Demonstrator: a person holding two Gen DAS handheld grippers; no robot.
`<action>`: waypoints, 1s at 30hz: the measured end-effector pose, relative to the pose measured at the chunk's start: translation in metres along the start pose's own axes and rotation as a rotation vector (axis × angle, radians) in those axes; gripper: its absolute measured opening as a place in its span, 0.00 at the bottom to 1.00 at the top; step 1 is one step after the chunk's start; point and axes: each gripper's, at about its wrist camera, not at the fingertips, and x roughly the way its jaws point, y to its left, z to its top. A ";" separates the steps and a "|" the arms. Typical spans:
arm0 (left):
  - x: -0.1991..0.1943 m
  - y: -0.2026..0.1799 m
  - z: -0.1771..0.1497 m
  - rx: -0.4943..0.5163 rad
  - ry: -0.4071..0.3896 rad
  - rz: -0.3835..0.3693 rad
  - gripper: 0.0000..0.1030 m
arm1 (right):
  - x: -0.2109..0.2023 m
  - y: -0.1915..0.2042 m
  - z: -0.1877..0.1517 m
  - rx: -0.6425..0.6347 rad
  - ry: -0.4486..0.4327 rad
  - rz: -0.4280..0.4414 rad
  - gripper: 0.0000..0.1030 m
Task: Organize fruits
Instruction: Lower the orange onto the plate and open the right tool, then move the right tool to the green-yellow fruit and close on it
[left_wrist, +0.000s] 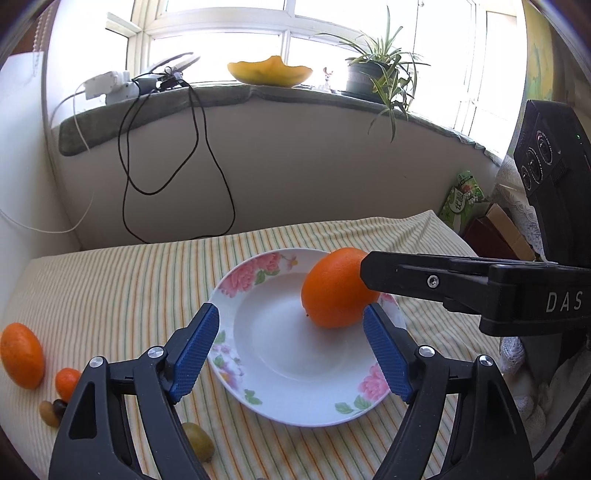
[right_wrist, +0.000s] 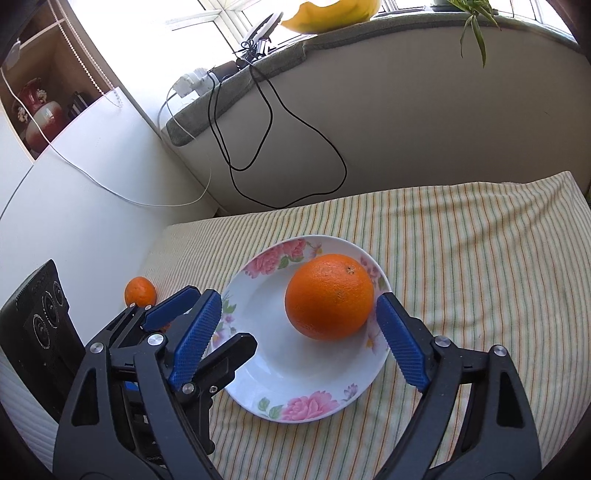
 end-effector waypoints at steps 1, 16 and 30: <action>-0.003 0.002 -0.001 -0.003 -0.002 0.005 0.78 | -0.002 0.002 -0.002 -0.011 -0.005 -0.004 0.86; -0.049 0.035 -0.030 -0.088 -0.044 0.097 0.78 | -0.027 0.048 -0.036 -0.149 -0.120 -0.038 0.86; -0.092 0.081 -0.075 -0.167 -0.064 0.207 0.78 | -0.027 0.089 -0.074 -0.259 -0.144 -0.057 0.86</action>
